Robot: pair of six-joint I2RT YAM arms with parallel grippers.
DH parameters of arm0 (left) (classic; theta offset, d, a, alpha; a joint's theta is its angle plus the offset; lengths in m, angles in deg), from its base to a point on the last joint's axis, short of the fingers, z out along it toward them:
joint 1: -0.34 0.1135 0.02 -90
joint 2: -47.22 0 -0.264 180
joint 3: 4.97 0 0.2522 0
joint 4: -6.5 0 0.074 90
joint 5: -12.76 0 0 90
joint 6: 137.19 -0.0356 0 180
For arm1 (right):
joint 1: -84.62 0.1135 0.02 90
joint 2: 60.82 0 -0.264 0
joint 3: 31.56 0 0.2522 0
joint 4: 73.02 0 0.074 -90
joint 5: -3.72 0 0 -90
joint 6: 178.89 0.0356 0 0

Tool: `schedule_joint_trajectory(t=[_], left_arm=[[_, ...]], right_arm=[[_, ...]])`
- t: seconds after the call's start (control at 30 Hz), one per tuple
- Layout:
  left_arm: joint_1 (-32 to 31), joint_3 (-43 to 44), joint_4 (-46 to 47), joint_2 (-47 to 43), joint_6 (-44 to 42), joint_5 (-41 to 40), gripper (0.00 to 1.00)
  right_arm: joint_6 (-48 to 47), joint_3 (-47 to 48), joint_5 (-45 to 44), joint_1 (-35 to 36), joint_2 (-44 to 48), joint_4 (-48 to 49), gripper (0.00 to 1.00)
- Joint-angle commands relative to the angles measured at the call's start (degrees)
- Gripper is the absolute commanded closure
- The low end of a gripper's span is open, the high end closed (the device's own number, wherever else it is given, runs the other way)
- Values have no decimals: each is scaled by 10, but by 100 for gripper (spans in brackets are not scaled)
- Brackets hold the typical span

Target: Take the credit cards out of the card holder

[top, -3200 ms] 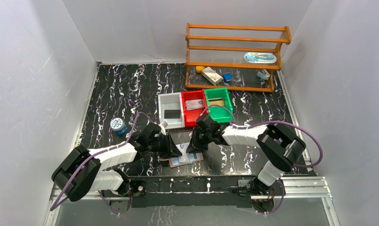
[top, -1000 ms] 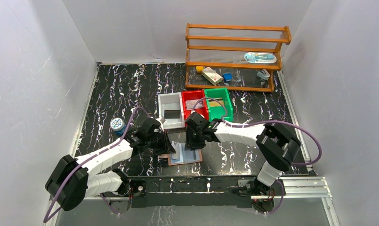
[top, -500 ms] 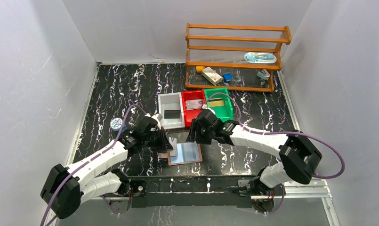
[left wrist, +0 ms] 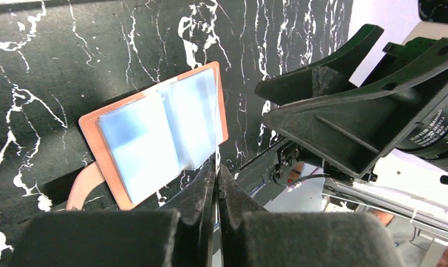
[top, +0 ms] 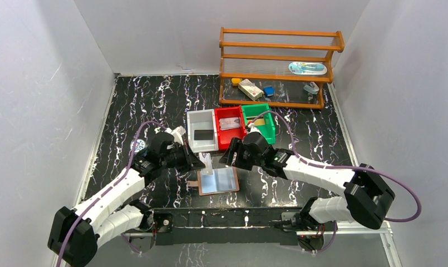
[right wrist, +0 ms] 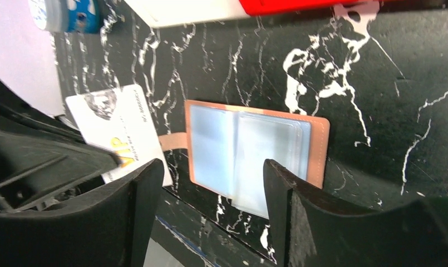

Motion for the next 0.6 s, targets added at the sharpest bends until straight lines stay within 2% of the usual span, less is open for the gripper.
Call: schedule_joint_trajectory(t=[0.0, 0.07, 0.27, 0.57], left_arm=[[6, -3, 8, -23, 8, 43, 100], [6, -8, 17, -34, 11, 40, 100], [6, -33, 80, -55, 37, 62, 100], [6, -50, 125, -61, 50, 82, 100]], right_arm=[[11, -12, -36, -2, 29, 50, 23], [11, -16, -37, -2, 33, 55, 20], [9, -17, -1, -3, 31, 77, 19], [19, -61, 66, -9, 38, 211, 20]])
